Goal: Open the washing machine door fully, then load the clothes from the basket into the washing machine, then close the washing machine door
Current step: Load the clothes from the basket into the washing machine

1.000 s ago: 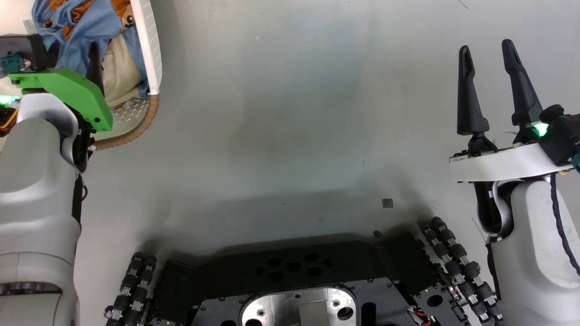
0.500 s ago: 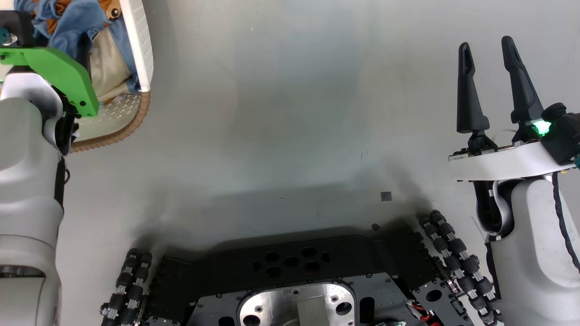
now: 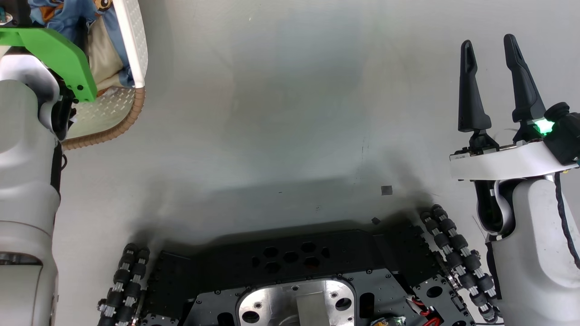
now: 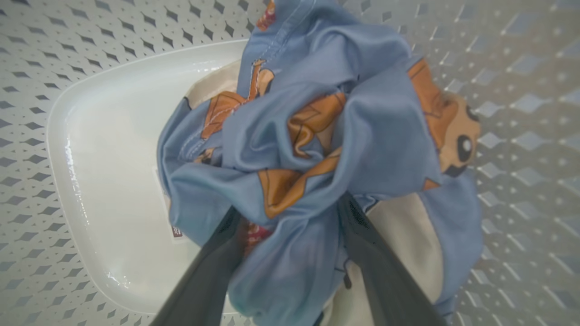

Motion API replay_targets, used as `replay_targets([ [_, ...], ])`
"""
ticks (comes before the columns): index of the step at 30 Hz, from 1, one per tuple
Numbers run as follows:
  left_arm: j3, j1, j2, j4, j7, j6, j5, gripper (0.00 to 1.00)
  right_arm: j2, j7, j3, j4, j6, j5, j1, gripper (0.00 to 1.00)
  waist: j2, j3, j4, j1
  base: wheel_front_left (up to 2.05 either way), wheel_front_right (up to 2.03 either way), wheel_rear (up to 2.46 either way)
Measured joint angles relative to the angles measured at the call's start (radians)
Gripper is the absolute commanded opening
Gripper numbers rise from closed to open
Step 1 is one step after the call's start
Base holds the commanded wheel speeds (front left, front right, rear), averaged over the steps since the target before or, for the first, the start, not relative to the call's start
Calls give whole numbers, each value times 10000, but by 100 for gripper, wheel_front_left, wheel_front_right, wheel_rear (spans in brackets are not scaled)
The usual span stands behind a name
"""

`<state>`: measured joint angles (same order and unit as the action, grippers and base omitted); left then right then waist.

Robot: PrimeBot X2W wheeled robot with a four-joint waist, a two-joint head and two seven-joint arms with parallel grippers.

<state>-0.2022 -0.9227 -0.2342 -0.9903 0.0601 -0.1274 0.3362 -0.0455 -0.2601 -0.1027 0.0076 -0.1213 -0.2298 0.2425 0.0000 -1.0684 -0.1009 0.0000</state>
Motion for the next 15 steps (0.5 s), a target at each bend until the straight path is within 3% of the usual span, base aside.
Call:
replay_targets([
  [8,-192,-60,2,-263,0,0,205,100,0,0,6,-4,4,0,-57,100,0,39,-80,0,0,0,0],
  [9,-211,-64,8,-316,2,0,257,85,0,0,6,-4,6,0,-58,100,0,47,-93,0,0,0,0],
  [10,-224,-64,25,-353,2,0,288,31,0,0,6,-6,8,0,-58,100,0,54,-105,0,0,0,0],
  [11,-228,-64,52,-364,2,0,336,0,0,0,8,-8,10,0,-58,100,0,64,-116,0,0,0,0],
  [15,-280,-113,226,-364,-19,0,573,0,0,0,27,-82,90,-2,-58,100,0,103,-146,0,0,0,0],
])
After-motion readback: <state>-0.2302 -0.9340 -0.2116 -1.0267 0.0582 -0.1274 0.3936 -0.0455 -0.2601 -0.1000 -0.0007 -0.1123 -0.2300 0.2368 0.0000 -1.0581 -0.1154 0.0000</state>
